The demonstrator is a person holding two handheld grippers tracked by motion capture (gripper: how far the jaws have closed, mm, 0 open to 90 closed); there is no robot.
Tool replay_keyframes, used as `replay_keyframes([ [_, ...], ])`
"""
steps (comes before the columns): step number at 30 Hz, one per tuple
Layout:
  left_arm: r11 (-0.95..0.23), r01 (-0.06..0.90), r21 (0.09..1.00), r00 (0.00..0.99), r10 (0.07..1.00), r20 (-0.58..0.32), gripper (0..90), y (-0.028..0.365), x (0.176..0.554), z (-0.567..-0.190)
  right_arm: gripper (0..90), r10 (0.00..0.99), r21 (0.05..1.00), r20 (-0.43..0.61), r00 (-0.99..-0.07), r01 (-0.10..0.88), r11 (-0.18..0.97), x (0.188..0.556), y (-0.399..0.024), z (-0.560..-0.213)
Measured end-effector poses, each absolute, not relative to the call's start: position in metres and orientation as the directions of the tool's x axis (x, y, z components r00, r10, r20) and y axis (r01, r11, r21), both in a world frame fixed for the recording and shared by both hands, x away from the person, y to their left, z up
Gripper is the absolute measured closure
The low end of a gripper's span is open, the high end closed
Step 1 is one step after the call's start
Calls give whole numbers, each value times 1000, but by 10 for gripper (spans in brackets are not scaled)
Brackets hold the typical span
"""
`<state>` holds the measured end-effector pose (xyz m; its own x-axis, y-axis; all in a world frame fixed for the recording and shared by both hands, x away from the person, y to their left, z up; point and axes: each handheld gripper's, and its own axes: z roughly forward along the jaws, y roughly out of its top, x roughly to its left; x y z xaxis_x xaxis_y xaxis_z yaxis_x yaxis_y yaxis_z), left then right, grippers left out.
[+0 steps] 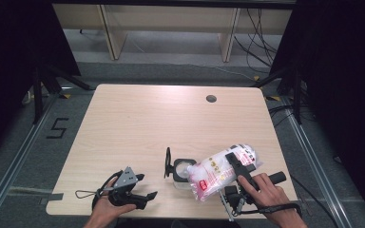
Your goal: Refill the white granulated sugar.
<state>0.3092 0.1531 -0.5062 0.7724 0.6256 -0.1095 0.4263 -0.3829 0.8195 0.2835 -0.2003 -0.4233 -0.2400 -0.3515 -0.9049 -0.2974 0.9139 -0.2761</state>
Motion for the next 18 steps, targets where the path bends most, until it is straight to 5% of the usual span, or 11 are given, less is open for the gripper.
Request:
replay_keyframes([
  [18,-377,426,822,772,625,-114,196,152,308,-506,433,-296,-226,-916,-271,-261,938,279,-206,-422],
])
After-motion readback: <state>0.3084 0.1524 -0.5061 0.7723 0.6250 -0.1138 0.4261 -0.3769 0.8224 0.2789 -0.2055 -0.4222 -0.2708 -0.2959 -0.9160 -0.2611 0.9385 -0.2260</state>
